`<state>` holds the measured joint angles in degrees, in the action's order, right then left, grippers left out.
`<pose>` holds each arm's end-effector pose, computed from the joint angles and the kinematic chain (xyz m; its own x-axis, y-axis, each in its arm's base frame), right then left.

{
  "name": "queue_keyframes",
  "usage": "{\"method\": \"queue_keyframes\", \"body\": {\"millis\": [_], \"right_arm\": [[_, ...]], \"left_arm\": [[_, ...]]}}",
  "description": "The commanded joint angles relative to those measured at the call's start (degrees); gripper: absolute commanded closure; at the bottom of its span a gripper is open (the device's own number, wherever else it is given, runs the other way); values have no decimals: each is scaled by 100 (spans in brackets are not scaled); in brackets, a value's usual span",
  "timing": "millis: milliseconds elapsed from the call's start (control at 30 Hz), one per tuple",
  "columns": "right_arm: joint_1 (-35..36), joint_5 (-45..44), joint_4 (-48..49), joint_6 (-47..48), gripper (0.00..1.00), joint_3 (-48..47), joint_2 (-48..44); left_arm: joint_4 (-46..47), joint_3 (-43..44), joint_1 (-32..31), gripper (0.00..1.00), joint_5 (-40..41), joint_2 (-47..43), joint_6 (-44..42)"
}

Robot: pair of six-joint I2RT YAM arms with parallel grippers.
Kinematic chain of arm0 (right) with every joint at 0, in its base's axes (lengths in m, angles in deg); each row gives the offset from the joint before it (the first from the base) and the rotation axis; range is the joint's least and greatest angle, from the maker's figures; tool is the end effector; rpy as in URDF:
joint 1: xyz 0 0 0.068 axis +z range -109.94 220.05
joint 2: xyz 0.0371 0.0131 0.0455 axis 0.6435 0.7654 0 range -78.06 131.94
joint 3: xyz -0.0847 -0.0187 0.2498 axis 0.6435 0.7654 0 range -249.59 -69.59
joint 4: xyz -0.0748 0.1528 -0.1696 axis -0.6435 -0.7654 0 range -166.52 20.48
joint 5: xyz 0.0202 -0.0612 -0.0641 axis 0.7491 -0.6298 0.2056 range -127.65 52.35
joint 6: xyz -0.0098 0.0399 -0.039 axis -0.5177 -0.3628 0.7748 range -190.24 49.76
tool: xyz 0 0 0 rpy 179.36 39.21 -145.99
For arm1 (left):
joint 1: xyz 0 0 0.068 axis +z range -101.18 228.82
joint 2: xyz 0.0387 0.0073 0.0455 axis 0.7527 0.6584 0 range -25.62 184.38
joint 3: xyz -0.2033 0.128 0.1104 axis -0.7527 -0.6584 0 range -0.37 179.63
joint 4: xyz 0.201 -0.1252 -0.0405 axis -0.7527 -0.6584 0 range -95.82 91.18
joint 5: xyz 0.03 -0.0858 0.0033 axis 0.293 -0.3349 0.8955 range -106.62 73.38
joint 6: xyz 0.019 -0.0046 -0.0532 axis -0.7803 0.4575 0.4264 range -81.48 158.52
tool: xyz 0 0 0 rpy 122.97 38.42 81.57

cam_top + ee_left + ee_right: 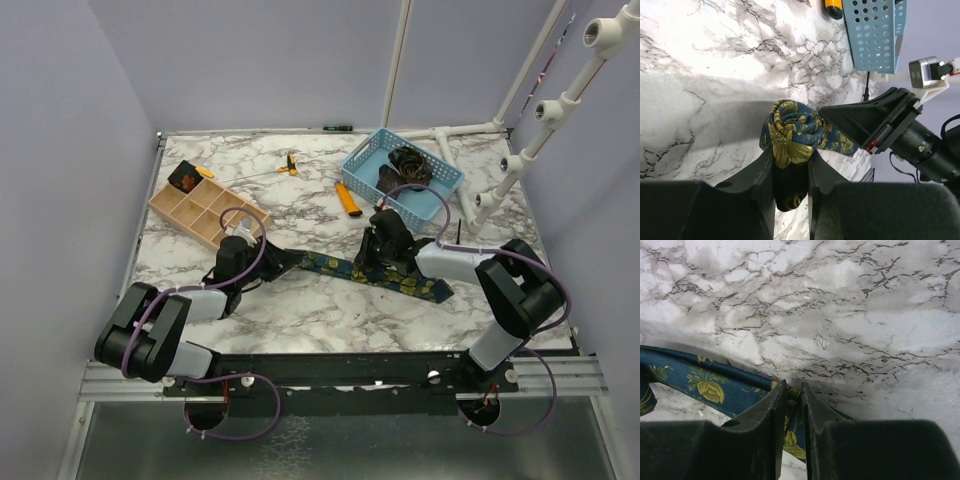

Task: Roll the ties
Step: Roll the tie at the center of the board.

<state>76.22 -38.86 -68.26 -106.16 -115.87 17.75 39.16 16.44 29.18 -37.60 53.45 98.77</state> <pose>0.2518 0.1831 0.1526 -0.8274 0.1218 -0.5482 -0.1151 0.9187 0.3778 0.2112 -0.0904 0.1498 -0.7314 -0.5997 -0.3245 -0.0279 0.5019 -0.8645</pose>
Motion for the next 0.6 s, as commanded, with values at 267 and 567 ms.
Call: {"method": "queue_keyframes", "body": {"millis": [267,567], "right_arm": [[362,296,-721,290,77,742,-442],[529,278,-1154,157,77,1001,-1240]], "left_arm": [[-126,-962,-485,100,1086,-893,505],[-2451,-1042,-1315,100,2691,-2515,588]]}}
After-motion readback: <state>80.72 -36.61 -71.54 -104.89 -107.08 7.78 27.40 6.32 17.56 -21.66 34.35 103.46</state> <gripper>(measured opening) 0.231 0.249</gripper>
